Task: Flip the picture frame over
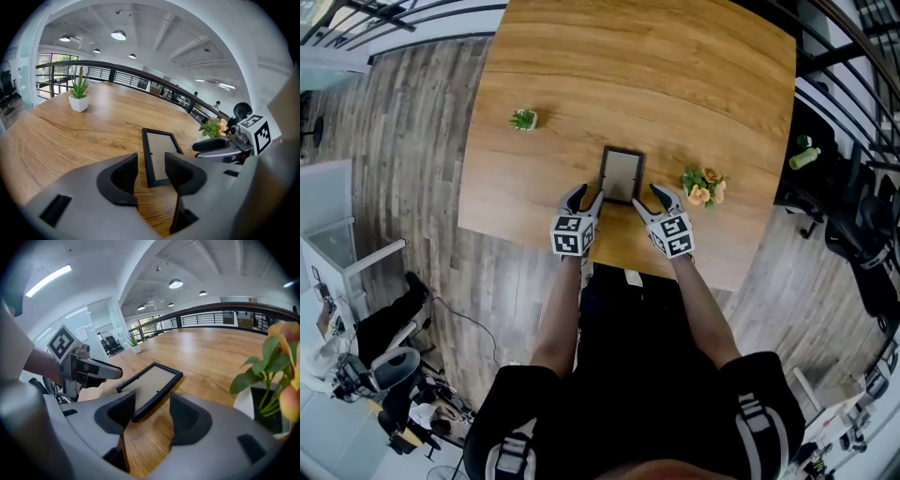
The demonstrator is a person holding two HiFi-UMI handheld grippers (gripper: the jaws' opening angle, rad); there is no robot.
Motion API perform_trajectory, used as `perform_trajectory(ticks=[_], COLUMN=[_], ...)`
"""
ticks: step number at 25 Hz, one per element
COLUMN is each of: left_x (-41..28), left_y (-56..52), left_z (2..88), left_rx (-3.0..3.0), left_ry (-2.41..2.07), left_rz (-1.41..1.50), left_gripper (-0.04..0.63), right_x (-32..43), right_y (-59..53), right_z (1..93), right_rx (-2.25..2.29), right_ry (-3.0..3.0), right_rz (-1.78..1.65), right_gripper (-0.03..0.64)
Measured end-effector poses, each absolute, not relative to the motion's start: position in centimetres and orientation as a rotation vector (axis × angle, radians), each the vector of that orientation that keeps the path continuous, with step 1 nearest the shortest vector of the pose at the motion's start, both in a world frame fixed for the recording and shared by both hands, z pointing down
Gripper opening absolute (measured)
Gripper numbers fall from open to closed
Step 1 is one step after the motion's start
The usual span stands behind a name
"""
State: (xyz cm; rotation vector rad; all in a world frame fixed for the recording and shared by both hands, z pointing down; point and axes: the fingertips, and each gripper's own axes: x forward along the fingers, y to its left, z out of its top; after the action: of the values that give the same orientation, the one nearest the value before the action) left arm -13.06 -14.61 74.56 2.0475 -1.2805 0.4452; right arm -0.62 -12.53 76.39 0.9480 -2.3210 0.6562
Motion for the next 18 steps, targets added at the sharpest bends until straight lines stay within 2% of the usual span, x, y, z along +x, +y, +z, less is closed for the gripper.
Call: perform_trajectory(ticks=[12, 18], left_x=[-11.7, -11.8], left_y=[-16.6, -17.2], left_z=[76.2, 77.3], left_rx=[2.038, 2.015], left_ry=[-1.253, -1.264], left_rz=[0.527, 0.578], left_gripper=[0.193, 0.168], right_x=[-0.3, -0.2], right_y=[-13.0, -13.6], right_z=[76.6, 76.9], right_rx=[1.005, 1.02], right_ry=[-2.283, -2.281], right_rz=[0.723, 0.741], right_gripper=[0.216, 0.213])
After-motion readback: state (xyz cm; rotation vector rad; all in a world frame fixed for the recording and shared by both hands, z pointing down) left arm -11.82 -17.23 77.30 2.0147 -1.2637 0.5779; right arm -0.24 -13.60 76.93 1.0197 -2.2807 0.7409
